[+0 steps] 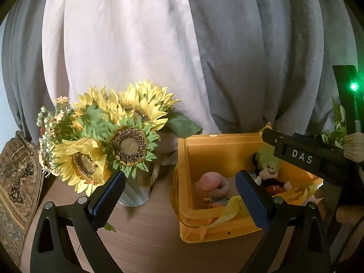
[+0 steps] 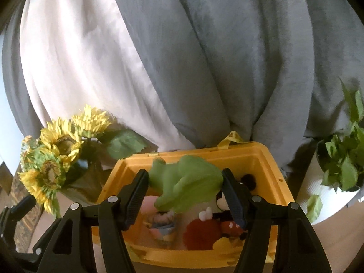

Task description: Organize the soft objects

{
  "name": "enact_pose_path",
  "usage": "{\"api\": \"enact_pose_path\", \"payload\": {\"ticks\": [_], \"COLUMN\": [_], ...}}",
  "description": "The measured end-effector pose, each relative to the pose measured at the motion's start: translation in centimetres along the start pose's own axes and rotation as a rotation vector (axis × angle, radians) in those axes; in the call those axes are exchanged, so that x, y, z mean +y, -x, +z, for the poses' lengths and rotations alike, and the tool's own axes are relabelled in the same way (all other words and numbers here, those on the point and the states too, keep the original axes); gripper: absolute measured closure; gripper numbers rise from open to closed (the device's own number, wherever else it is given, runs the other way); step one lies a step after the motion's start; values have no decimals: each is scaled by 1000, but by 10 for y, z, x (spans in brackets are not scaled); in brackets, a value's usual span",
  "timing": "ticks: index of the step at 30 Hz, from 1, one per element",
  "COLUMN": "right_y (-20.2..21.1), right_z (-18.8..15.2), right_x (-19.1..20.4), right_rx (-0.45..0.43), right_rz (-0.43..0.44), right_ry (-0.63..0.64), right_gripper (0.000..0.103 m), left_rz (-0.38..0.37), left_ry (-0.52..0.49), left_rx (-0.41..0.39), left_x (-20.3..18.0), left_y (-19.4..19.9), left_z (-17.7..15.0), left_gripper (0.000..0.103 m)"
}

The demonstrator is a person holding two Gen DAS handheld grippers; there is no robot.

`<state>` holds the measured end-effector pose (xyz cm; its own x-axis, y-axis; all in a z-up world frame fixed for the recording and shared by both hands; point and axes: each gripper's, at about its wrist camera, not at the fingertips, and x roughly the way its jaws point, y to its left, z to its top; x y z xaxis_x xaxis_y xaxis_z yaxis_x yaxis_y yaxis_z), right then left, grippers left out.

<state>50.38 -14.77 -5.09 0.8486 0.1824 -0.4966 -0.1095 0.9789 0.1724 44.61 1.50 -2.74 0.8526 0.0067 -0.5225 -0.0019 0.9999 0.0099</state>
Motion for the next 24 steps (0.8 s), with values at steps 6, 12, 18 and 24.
{"api": "enact_pose_path", "payload": {"ticks": [6, 12, 18, 24], "right_y": [2, 20, 55, 97], "right_z": [2, -1, -14, -32], "right_x": [4, 7, 9, 8], "right_rx": [-7, -10, -29, -58], "right_rz": [3, 5, -33, -84], "right_ry": [23, 17, 20, -3], "right_gripper": [29, 28, 28, 21], "left_rz": [5, 8, 1, -18], "left_ry": [14, 33, 43, 19], "left_rx": [-1, -23, -44, -82], "left_x": [4, 10, 15, 15], "left_y": [6, 26, 52, 88], "left_z": [-2, -4, -9, -18], "left_gripper": [4, 4, 4, 3]}}
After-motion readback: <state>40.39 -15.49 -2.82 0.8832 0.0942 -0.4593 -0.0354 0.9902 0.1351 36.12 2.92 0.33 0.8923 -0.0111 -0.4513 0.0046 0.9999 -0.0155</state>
